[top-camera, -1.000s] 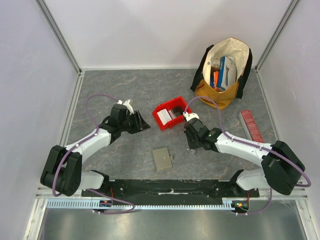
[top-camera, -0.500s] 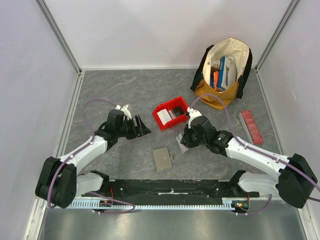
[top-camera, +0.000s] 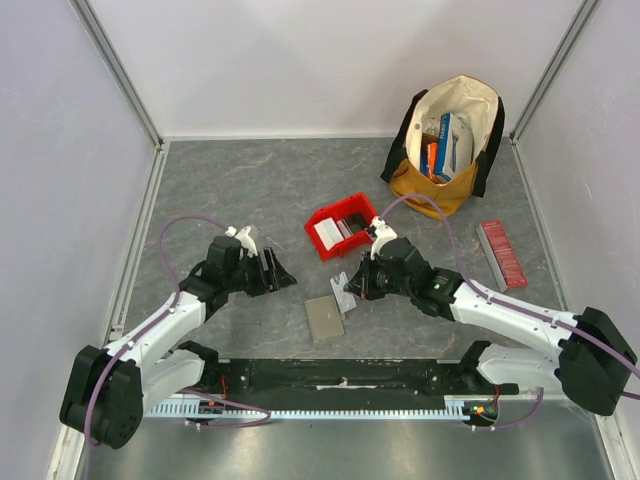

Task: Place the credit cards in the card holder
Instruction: Pick up the credit card from the storage box.

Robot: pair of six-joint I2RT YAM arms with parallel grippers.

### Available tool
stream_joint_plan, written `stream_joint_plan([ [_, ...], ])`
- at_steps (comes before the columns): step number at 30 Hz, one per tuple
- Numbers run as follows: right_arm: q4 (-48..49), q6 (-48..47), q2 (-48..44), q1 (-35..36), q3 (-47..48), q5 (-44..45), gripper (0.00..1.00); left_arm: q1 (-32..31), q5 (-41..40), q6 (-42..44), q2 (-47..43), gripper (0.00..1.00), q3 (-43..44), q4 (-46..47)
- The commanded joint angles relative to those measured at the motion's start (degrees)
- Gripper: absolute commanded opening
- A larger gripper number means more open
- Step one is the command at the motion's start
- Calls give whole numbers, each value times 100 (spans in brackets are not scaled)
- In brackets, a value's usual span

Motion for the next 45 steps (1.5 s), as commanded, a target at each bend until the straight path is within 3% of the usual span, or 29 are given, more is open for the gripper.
stream_joint_plan([
  [1, -785, -197, 154, 185, 450, 814, 0, 1, 155, 39, -135, 72, -21, -128],
  [6, -2061, -759, 522, 194, 767, 2327, 0, -8, 103, 83, -100, 71, 23, -173],
  [10, -2248, -787, 814, 194, 698, 2882, 0, -17, 155, 118, 57, 70, 84, -129],
  [37, -1728, -804, 1438, 211, 477, 2672, 0, -8, 155, 206, 278, 69, 155, -85],
  [45, -1728, -839, 1455, 203, 495, 2672, 7, 1, 155, 215, 330, 68, 155, -85],
])
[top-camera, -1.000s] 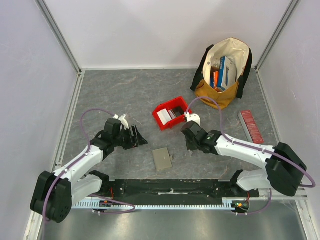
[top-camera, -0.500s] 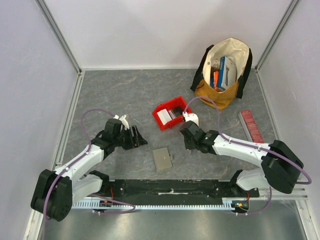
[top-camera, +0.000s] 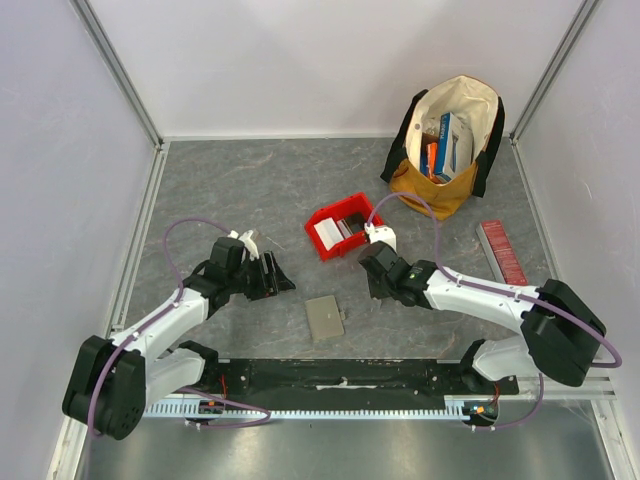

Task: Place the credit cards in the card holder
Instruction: Pick up the credit card from the storage box.

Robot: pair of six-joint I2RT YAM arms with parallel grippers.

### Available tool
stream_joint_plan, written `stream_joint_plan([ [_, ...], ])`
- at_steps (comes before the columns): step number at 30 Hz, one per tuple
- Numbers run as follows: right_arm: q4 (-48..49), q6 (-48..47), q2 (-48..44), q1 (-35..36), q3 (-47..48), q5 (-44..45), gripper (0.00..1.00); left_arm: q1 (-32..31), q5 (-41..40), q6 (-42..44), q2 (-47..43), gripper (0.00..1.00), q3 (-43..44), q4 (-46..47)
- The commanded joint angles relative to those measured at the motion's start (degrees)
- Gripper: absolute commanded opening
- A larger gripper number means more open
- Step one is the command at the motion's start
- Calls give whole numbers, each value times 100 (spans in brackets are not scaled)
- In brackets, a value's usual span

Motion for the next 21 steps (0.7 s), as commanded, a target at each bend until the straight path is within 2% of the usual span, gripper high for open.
stream_joint_plan([
  [1, -150, -44, 205, 12, -73, 58, 7, -8, 151, 202, 35, 68, 155, 112],
  [6, -150, -53, 249, 12, -47, 40, 13, 1, 160, 210, 70, 68, 172, 112],
  [8, -142, -44, 258, 4, -47, 49, 12, -8, 168, 219, 79, 68, 172, 121],
  [10, -142, -44, 240, 12, -38, 49, 4, 1, 169, 228, 79, 68, 172, 130],
  [13, -133, -35, 161, 12, -38, 66, 3, -8, 169, 228, 106, 68, 172, 138],
  [21, -124, -35, 99, 4, 14, 119, 18, 1, 212, 228, 97, 68, 155, 147],
])
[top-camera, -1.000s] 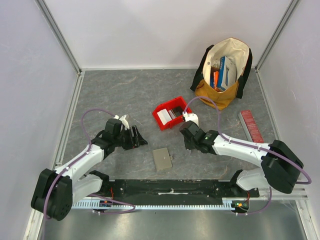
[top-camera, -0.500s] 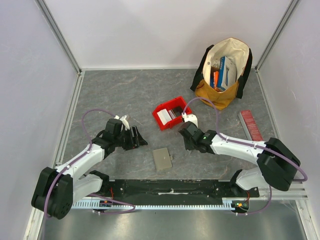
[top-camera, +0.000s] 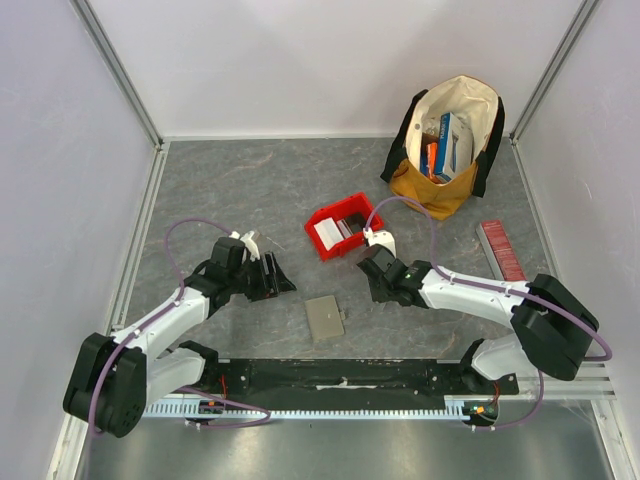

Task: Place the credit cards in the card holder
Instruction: Pick up the credit card from the storage box.

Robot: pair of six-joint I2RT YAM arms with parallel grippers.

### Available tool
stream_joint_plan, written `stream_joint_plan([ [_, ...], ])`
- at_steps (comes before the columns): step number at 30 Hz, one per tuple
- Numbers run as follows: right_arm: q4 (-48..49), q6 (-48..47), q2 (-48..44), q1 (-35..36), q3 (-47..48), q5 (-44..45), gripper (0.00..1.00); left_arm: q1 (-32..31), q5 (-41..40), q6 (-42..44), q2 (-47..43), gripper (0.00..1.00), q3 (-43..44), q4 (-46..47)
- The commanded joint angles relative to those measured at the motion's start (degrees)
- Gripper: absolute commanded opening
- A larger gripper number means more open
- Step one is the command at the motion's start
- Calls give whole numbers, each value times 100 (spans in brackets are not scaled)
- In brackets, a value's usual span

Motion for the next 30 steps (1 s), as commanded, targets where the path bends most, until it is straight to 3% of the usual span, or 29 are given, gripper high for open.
stream_joint_plan([
  [1, -2, 15, -141, 12, 63, 148, 19, 1, 112, 226, 3, 68, 155, 143],
  [17, 104, 77, -176, 4, 98, 130, 24, -8, 226, 226, 152, 68, 164, 222],
  [25, 104, 77, -141, 4, 151, 130, 15, -8, 235, 226, 152, 68, 172, 222],
  [30, 113, 59, -141, 4, 186, 139, 20, 1, 235, 226, 170, 68, 172, 231],
])
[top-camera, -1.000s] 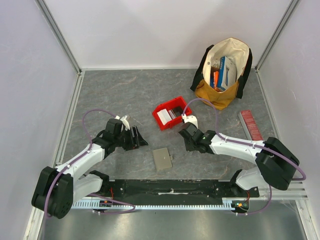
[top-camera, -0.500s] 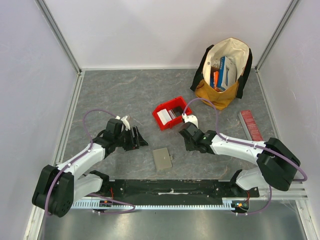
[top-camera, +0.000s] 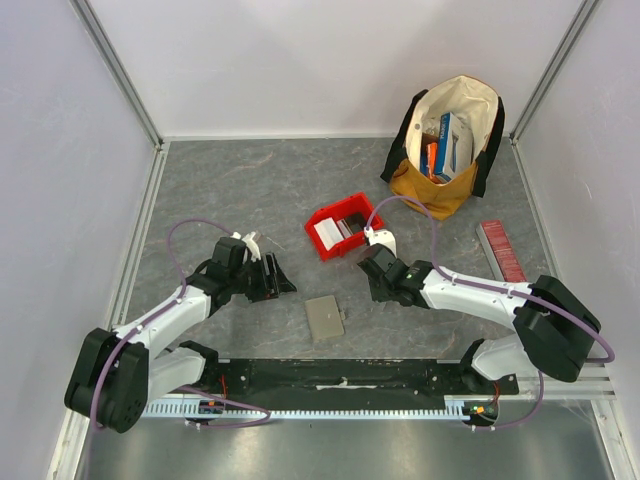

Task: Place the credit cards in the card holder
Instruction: Pick up the credit card from the storage box.

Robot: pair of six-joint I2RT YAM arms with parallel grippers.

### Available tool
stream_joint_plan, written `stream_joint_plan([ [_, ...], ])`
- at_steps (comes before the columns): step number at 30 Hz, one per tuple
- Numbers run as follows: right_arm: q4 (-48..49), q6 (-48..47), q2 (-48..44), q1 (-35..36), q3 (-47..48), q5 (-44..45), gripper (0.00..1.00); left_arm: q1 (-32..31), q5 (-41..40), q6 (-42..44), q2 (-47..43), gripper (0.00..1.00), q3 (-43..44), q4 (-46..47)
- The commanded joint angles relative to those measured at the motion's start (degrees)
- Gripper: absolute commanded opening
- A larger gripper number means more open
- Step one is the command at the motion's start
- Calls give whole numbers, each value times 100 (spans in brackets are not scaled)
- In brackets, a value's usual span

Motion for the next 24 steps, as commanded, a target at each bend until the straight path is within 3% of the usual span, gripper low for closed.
stream_joint_plan([
  [1, 84, 29, -67, 4, 192, 147, 20, -8, 187, 213, 19, 68, 190, 180],
  [24, 111, 46, -14, -40, 289, 148, 19, -8, 231, 221, 37, 67, 164, 215],
])
